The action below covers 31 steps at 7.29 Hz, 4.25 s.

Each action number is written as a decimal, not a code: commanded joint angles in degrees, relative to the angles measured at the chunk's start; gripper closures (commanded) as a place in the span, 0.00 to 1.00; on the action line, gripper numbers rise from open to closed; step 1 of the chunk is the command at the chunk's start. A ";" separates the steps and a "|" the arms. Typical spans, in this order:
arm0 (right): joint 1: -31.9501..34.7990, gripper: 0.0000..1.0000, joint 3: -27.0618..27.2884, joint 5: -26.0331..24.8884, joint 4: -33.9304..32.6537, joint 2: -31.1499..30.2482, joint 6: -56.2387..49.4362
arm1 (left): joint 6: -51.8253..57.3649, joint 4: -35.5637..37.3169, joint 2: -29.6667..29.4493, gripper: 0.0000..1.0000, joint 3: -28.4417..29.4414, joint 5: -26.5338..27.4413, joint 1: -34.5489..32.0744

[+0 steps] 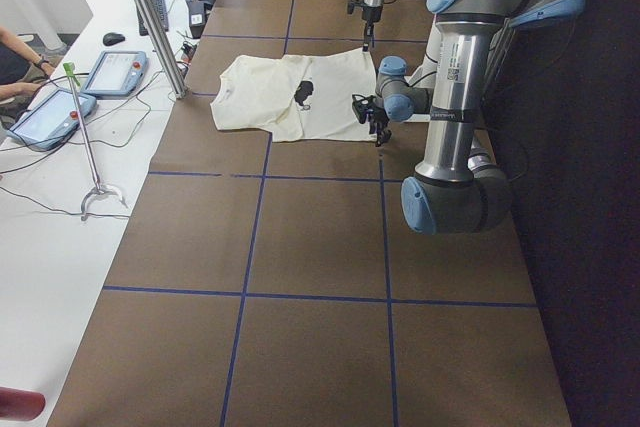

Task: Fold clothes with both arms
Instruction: 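Lower both grippers and grasp the two hem corners nearest the robot, then lift the hem with both grippers and fold it toward the collar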

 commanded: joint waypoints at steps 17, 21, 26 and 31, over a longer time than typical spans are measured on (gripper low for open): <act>1.80 1.00 0.53 3.14 0.09 -0.94 -0.17 | 4.49 0.70 1.97 1.00 -8.38 -0.44 -0.95; 2.08 1.00 9.03 11.30 0.53 -9.28 -1.32 | 7.32 0.79 9.44 1.00 -18.76 -0.70 -0.08; 7.85 1.00 11.27 22.94 0.53 -7.56 -1.75 | 8.62 8.17 9.02 1.00 -29.80 -4.13 6.18; 27.53 1.00 -4.34 24.34 0.53 7.10 -11.69 | 24.27 8.43 -3.59 1.00 -16.56 -15.55 -22.09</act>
